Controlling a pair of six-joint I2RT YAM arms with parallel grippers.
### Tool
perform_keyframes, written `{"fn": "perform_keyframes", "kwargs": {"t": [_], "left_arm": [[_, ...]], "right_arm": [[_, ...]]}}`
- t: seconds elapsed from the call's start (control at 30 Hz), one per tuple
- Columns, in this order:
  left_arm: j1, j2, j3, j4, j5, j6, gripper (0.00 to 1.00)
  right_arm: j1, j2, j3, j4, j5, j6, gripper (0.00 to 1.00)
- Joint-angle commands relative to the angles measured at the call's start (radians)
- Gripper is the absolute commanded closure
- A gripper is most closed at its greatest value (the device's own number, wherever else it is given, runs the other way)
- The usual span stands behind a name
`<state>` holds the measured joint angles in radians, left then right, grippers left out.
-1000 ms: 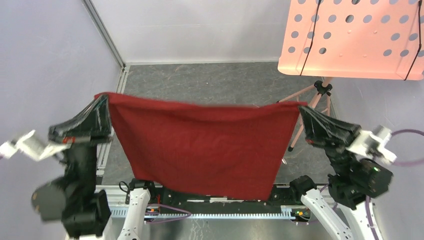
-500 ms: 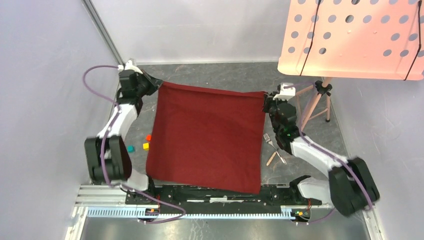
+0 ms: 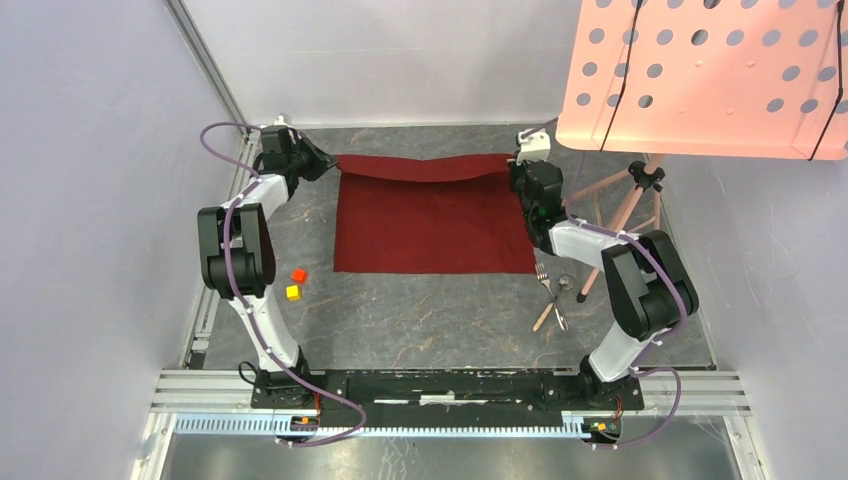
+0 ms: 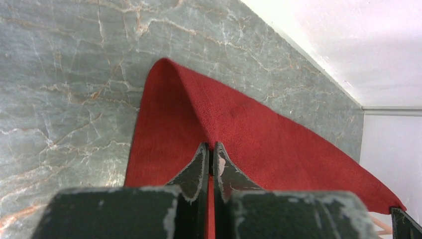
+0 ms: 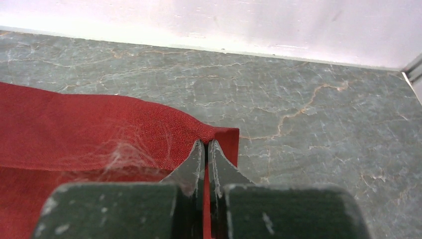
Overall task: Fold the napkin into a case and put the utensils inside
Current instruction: Fold and flatten the napkin at the center of the board.
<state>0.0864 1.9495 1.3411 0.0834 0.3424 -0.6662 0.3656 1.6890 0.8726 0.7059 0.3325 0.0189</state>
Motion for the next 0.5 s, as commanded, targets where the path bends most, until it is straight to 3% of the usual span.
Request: {"fn": "perform_keyframes", "kwargs": {"t": [0.0, 0.1, 0.23, 0.33, 0.47], "left_arm": [[0.0, -0.013, 0.026, -0.174, 0.018, 0.004, 0.98], [0.0, -0.056, -0.055, -0.243, 0.026, -0.026, 0.97], [-0.001, -0.156, -0.23, -0.209, 0.069, -0.08, 0.96], [-0.004, -0.282, -0.378, -0.203, 0.09, -0.093, 0.95], [-0.004, -0.368, -0.464, -0.214, 0.137, -0.085, 0.93]], "right_arm": [[-0.007, -0.003, 0.086, -0.176, -0.083, -0.035, 1.0], [-0.008, -0.025, 0.11, -0.364, -0.117, 0.035, 1.0], [-0.008, -0.074, 0.084, -0.565, -0.108, 0.109, 1.0], [-0.014, -0.137, 0.03, -0.679, -0.134, 0.136, 1.0], [-0.024, -0.214, -0.006, -0.754, -0.129, 0.132, 1.0]]}}
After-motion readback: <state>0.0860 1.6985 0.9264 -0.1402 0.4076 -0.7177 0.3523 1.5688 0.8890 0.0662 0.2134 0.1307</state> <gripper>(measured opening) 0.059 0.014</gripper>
